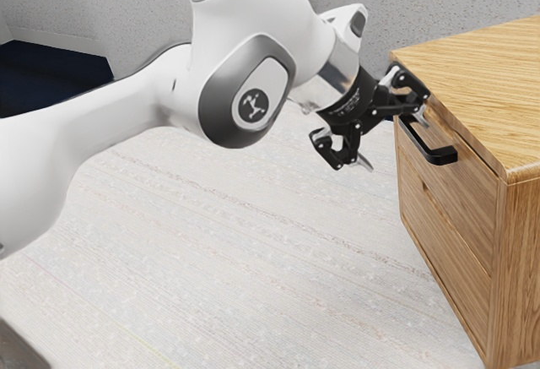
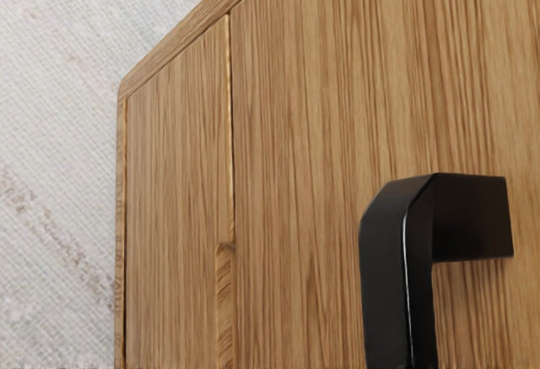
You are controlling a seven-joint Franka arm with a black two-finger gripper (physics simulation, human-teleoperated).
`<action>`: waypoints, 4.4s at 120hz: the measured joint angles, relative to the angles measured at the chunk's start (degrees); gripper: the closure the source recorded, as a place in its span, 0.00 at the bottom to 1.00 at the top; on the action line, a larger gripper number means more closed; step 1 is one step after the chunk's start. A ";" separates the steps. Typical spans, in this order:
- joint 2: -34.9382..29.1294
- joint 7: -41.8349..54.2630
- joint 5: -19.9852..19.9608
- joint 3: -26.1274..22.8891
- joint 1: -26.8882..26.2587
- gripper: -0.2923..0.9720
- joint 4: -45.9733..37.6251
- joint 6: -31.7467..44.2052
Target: Pull the drawer handle with one arm to open the drawer
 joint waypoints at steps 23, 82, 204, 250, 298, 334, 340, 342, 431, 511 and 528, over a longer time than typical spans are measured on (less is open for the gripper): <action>0.07 -0.21 0.06 -0.10 0.01 0.24 -0.31 0.25; -2.29 -0.51 4.54 0.12 0.02 0.71 -3.42 0.41; -17.17 -1.14 6.84 2.47 1.68 0.66 -20.00 0.26; -20.00 -1.14 7.20 3.19 2.47 0.65 -22.77 0.38; -25.50 -0.79 6.80 3.12 4.79 0.66 -28.45 0.77; -28.67 -0.93 7.36 3.13 6.03 0.66 -31.60 0.55; -29.08 -0.93 7.03 3.16 6.14 0.66 -32.02 0.60; -29.18 -0.90 6.91 3.17 6.16 0.66 -32.09 0.65; -35.81 -0.73 8.72 4.09 7.19 0.60 -37.95 0.57; -40.41 -1.22 11.55 4.99 6.79 0.50 -40.67 0.40; -42.28 -1.16 13.27 4.97 6.66 0.48 -40.27 0.09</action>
